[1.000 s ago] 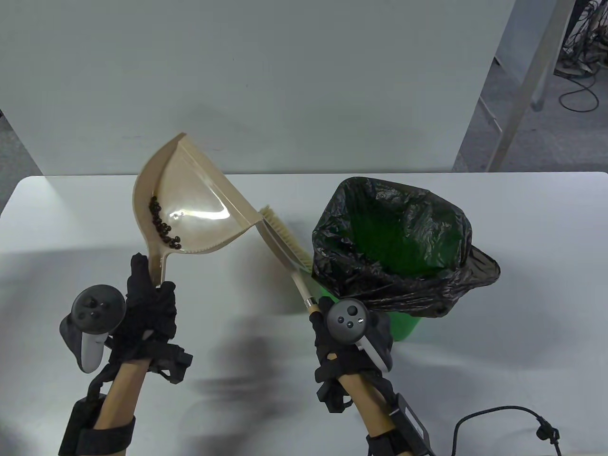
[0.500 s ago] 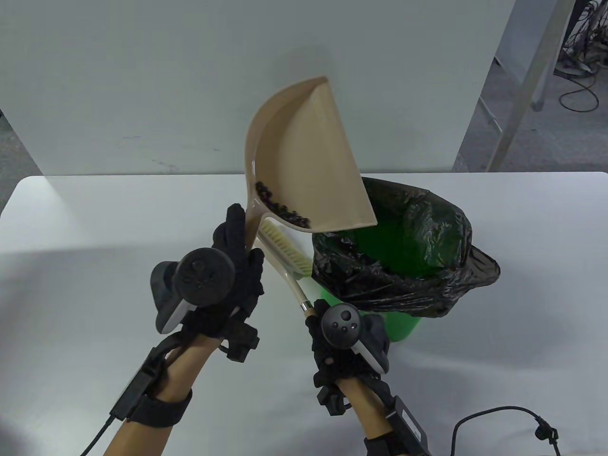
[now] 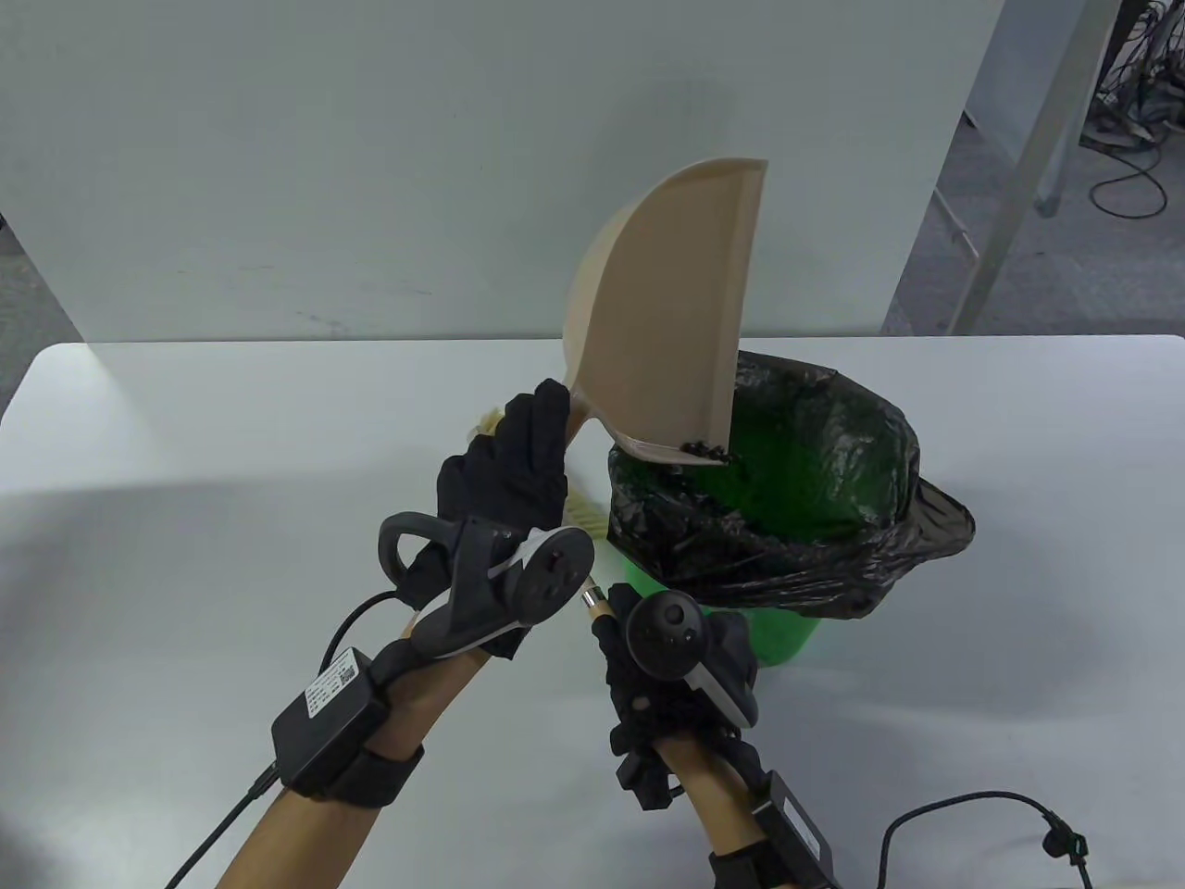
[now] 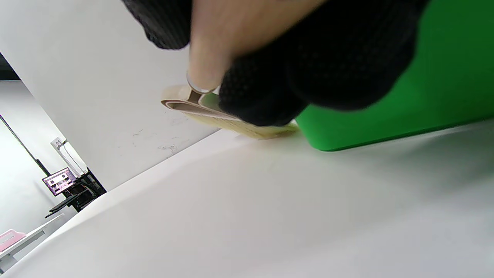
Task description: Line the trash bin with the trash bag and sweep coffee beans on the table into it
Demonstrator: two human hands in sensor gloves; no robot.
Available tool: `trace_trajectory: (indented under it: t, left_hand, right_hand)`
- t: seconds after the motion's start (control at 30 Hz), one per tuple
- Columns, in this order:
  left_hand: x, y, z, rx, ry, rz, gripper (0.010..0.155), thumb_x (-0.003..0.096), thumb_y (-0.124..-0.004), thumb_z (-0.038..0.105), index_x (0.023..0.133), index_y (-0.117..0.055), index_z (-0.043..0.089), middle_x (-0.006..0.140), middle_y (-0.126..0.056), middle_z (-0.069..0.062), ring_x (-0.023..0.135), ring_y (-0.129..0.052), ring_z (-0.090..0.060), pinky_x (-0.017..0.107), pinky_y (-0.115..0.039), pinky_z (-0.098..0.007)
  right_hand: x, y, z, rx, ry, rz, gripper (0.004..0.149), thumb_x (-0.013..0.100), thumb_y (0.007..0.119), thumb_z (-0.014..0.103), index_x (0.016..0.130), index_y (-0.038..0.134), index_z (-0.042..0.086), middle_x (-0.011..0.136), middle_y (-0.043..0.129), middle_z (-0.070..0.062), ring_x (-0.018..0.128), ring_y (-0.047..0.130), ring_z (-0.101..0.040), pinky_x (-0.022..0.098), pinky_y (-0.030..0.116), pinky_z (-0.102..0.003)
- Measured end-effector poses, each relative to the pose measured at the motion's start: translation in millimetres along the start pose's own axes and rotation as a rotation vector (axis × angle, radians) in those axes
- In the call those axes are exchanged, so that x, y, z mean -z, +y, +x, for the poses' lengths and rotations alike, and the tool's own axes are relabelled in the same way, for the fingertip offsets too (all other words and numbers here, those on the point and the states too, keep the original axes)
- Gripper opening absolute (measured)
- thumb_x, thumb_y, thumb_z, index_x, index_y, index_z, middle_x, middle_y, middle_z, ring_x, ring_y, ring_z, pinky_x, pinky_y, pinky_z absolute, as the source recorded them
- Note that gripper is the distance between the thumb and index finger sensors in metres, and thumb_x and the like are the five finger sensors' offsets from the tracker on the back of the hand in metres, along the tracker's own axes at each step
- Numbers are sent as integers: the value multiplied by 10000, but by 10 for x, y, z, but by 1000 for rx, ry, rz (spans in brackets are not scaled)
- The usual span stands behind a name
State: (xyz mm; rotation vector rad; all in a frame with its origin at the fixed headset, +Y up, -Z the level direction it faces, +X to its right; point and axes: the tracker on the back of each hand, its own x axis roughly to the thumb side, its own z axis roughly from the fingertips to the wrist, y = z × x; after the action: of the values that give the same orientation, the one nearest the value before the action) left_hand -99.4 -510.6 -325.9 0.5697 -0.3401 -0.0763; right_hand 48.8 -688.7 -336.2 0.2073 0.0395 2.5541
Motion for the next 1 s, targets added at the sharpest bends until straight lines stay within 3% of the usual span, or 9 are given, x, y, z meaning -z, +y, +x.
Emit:
trace_trajectory:
  t: [0.27,0.33,0.5,0.63,0.83,1.0]
  left_hand:
    - [-114,11,-81,-33,-7,47,764,637,-679,268,1173,-184,42,1187,-447,-208,790,-861,-260,596,-810,-542]
    - [-137,-1,-158,-107,28,36,763,637,-679,268,1172,-187,37,1183,-452,-214,785,-864,-259,591,-814,-540]
    - [-294,-120,-564,-497,198,-9,761,639,-673,260,1165,-186,6,1168,-452,-246,768,-866,-267,577,-816,-543]
    - [-540,-344,-976,-733,342,-29,760,640,-660,253,1154,-173,-22,1155,-441,-274,754,-865,-269,567,-816,-543]
    - [-1011,-803,-1528,-782,525,-76,763,641,-644,249,1141,-150,-49,1144,-421,-297,750,-859,-269,561,-818,-543]
    - [-1259,-1159,-1759,-830,608,-151,763,635,-642,233,1129,-147,-74,1129,-416,-329,738,-858,-286,545,-814,-559]
  right_hand:
    - [-4,7,7,-2,0,-1,550,638,574,310,1067,551,-35,827,870,-220,487,994,-267,317,928,-408]
    - [-6,5,10,3,-1,-3,551,638,577,312,1066,553,-35,826,871,-221,488,995,-266,316,929,-408]
    - [-7,-8,5,44,-9,-16,573,635,600,331,1068,546,-41,828,868,-220,492,995,-265,321,929,-409]
    - [-2,-7,12,44,-32,-33,597,625,638,344,1071,535,-39,841,855,-219,513,988,-266,343,923,-419]
    - [9,75,85,-158,-67,-83,588,617,643,329,1072,537,-27,854,847,-219,542,985,-278,383,913,-451]
    - [63,212,108,-340,-63,-92,584,611,656,334,1070,553,-12,857,851,-216,552,987,-280,403,904,-467]
